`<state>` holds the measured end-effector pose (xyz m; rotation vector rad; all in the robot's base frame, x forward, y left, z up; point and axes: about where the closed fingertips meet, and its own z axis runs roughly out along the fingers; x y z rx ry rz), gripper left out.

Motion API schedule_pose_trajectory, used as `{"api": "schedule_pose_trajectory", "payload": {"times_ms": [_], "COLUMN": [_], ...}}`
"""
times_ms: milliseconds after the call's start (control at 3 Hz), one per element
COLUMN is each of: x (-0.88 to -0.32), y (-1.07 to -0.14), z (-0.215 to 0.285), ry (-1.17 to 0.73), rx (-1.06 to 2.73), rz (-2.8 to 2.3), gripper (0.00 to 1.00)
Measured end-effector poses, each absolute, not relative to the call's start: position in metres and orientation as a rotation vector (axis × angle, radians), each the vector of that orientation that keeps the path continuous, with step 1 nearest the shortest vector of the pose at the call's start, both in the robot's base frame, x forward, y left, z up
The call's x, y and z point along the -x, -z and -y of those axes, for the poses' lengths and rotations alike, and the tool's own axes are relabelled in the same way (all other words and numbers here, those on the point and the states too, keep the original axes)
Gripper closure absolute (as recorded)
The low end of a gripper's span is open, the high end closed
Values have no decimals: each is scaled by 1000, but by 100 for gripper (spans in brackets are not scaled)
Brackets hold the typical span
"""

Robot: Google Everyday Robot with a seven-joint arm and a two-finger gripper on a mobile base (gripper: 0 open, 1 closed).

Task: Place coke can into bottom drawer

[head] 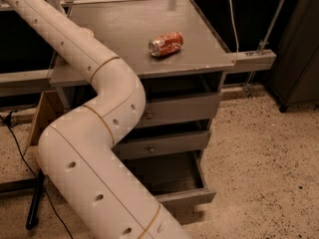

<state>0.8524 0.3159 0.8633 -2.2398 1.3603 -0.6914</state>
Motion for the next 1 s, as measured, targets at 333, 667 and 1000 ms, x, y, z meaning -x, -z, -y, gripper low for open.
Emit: {"api": "schedule_pose_trajectory", "payload": {"times_ms": [333, 667, 1000], "x": [-851, -846, -842], "y": [-887, -925, -971], "z": [-312, -308, -300], "ry": [725, 735, 733], "rx": [2211, 2149, 2046], "rz": [-1356, -1351, -1343], "gripper": [0, 0, 0]}}
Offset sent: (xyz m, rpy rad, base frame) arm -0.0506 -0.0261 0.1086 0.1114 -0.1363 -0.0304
